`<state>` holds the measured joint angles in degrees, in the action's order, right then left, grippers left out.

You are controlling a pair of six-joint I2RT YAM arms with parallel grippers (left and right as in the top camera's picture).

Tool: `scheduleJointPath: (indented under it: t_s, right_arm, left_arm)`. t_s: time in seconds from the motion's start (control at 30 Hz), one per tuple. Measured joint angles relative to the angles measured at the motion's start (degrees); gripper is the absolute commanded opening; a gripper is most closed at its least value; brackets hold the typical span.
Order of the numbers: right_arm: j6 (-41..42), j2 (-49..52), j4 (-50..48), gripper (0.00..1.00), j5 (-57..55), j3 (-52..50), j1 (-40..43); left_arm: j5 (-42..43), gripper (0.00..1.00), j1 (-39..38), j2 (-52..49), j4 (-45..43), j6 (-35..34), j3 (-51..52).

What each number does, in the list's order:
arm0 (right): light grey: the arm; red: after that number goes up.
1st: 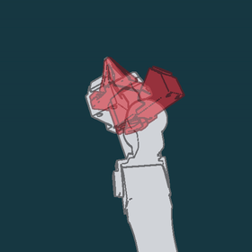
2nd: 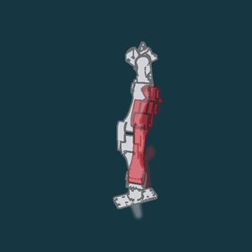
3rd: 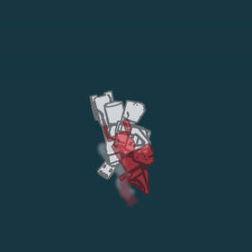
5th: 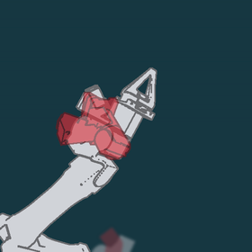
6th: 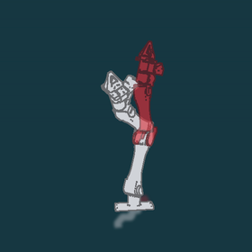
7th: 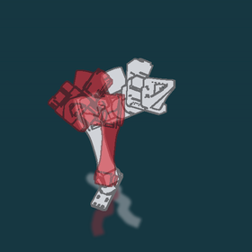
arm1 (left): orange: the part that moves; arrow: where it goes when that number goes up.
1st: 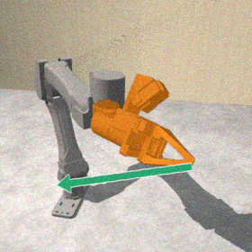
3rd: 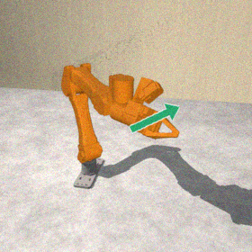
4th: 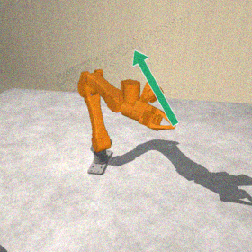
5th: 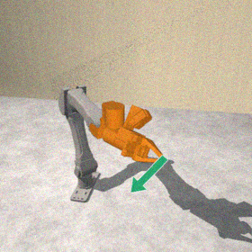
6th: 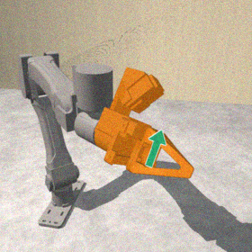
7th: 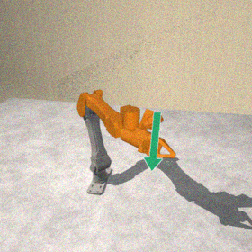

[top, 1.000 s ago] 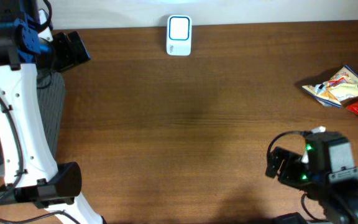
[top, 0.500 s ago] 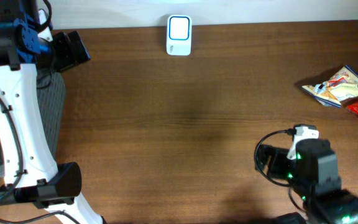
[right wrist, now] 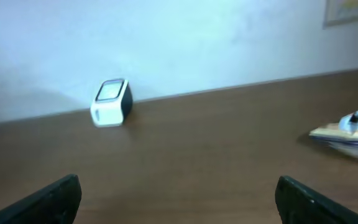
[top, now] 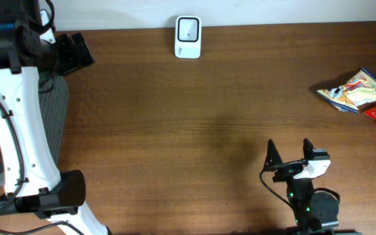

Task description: Scan the item barcode

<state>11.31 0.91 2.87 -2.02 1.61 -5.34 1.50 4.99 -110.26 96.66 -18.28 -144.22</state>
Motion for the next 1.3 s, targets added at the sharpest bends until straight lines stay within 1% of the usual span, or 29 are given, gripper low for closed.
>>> scheduleJointPath:
  t_s: [0.13,0.17,0.23,0.57,0.8,1.3]
  right_arm:
    - [-3.0,-0.1,-3.1,0.99,0.0,-0.6,1.2]
    - [-3.6,-0.1,-2.9,0.99,0.0,-0.7,1.2]
    - [-4.3,-0.2,1.2,0.99,0.0,-0.8,1.3]
    - [-5.1,-0.2,1.5,0.99,0.0,-0.8,1.3]
    - [-11.8,-0.2,1.6,0.99,0.5,-0.8,1.3]
    - [-10.9,-0.2,1.6,0.99,0.7,-0.8,1.3]
  left_arm:
    - [0.0,0.99,0.0,0.0,0.0,0.0,0.0]
    - [0.0,0.99,0.0,0.0,0.0,0.0,0.0]
    - [0.0,0.99,0.0,0.0,0.0,0.0,0.0]
    - [0.0,0.99,0.0,0.0,0.0,0.0,0.0]
    - [0.0,0.99,0.0,0.0,0.0,0.0,0.0]
    - [0.0,0.99,0.0,0.0,0.0,0.0,0.0]
